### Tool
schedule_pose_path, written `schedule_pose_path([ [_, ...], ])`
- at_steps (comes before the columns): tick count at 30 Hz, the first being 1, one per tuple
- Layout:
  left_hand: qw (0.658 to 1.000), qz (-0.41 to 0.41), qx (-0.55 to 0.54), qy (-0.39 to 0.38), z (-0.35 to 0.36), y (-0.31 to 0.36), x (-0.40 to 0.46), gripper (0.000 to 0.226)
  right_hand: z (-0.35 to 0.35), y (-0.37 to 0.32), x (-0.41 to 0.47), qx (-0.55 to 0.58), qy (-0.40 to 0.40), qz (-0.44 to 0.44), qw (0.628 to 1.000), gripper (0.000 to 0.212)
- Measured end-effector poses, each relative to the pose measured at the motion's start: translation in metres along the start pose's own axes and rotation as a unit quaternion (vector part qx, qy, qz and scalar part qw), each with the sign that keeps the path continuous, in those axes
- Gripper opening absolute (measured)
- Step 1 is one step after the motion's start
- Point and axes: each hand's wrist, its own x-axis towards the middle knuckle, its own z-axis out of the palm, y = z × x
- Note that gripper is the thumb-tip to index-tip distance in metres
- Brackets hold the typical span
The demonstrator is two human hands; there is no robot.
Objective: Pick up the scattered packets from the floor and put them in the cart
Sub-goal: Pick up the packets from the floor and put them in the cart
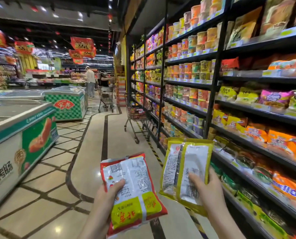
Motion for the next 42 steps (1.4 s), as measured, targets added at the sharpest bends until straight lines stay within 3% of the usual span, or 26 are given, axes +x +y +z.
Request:
schedule_pose_path([
  [5,1.0,0.013,0.0,0.007,0.03,0.004,0.147,0.012,0.052,0.026,0.148,0.008,-0.006,-0.005,1.0,0.018],
  [11,0.999,0.043,0.004,0.021,0.068,0.024,0.322,0.036,0.124,0.04,0.326,0.022,-0.016,0.007,1.0,0.042],
  [14,0.998,0.051,0.009,0.019,0.077,0.027,0.403,0.037,0.162,0.052,0.4,0.027,-0.032,0.013,0.999,0.054],
  [18,0.998,0.051,0.0,0.028,0.083,0.022,0.507,0.031,0.21,0.07,0.49,0.047,-0.049,0.009,0.998,0.027],
  [23,0.998,0.049,-0.008,0.028,0.091,0.023,0.665,0.022,0.287,0.095,0.623,0.081,-0.05,0.007,0.995,0.03],
  [27,0.999,0.046,-0.008,0.018,0.106,0.033,0.797,0.024,0.342,0.112,0.731,0.081,-0.037,0.037,0.995,0.051],
  [36,0.999,0.033,0.017,0.03,0.143,0.026,1.044,0.016,0.426,0.162,0.952,0.044,-0.017,0.031,0.998,0.021],
  [42,0.996,0.05,0.048,0.055,0.174,0.021,1.232,0.021,0.494,0.199,1.13,0.014,-0.024,0.012,1.0,0.019],
])
